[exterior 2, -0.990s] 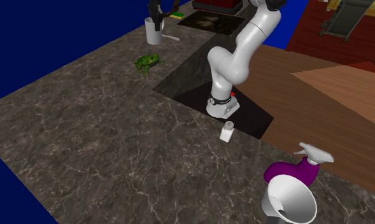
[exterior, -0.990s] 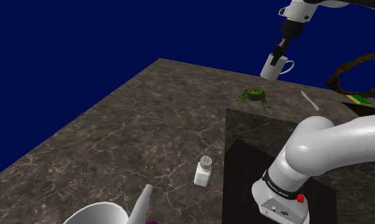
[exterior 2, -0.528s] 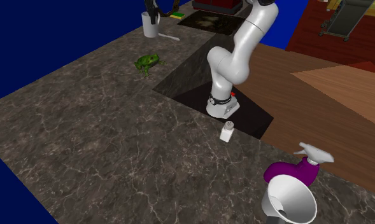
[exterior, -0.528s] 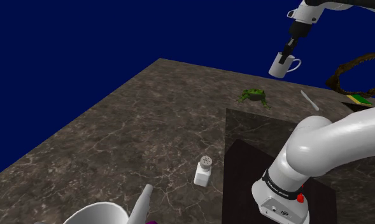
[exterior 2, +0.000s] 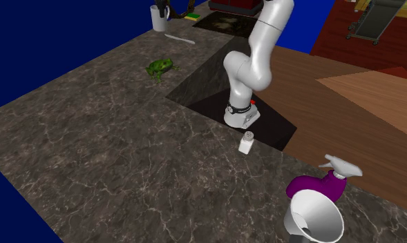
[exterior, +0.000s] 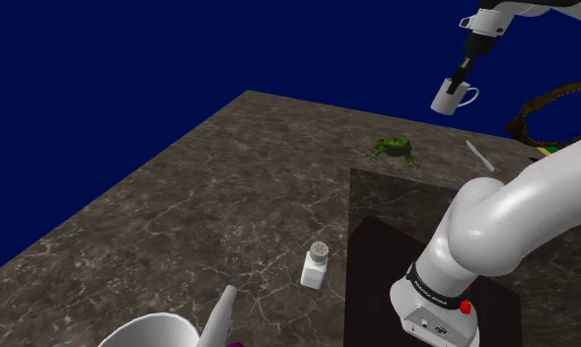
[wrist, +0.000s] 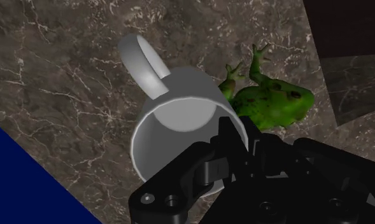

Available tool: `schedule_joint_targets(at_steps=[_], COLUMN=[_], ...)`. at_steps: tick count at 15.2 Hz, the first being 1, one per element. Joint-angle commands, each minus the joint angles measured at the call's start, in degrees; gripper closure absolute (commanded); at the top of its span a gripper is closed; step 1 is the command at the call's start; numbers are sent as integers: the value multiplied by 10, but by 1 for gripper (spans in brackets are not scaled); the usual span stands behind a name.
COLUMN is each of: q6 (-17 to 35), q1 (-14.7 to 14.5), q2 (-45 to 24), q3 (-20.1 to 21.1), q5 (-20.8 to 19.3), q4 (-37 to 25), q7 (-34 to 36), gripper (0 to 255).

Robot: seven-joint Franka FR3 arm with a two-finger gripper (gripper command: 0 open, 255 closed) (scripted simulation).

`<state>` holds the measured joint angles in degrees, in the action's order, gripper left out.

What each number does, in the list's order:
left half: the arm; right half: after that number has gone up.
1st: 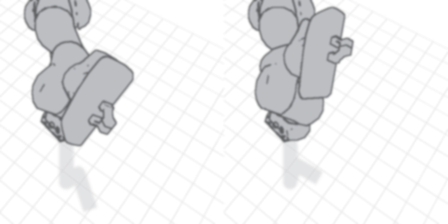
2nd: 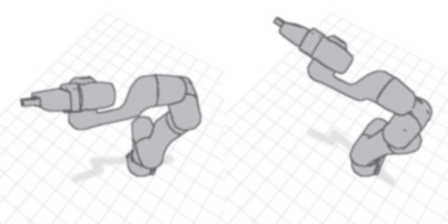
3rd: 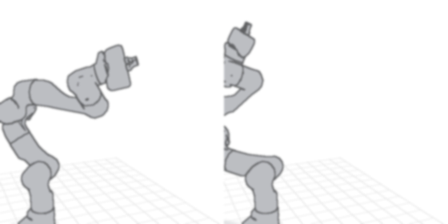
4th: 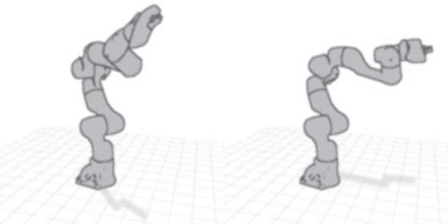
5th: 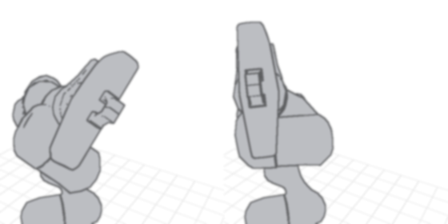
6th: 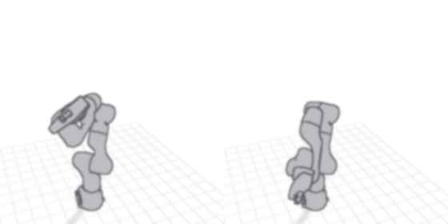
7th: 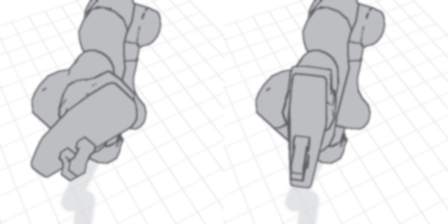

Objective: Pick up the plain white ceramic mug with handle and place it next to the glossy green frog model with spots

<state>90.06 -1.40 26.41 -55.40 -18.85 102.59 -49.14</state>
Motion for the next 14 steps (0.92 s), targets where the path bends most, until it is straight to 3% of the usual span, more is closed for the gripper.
schedule_joint_targets(at_steps=[1,3,4,5,8,14], q6=[5,8,9,8,30,77], q1=[-31,-79,-120,-211,-184,-148], q2=[-41,-91,-121,-153,-133,-125], q3=[-64,-153,-219,-337,-301,-270], q5=[20,55,80,109,89,82], q4=[-41,-86,-110,-140,-109,-53], q7=[-42,-90,-118,-149,-135,-130], gripper=[255,255,255,255,255,255])
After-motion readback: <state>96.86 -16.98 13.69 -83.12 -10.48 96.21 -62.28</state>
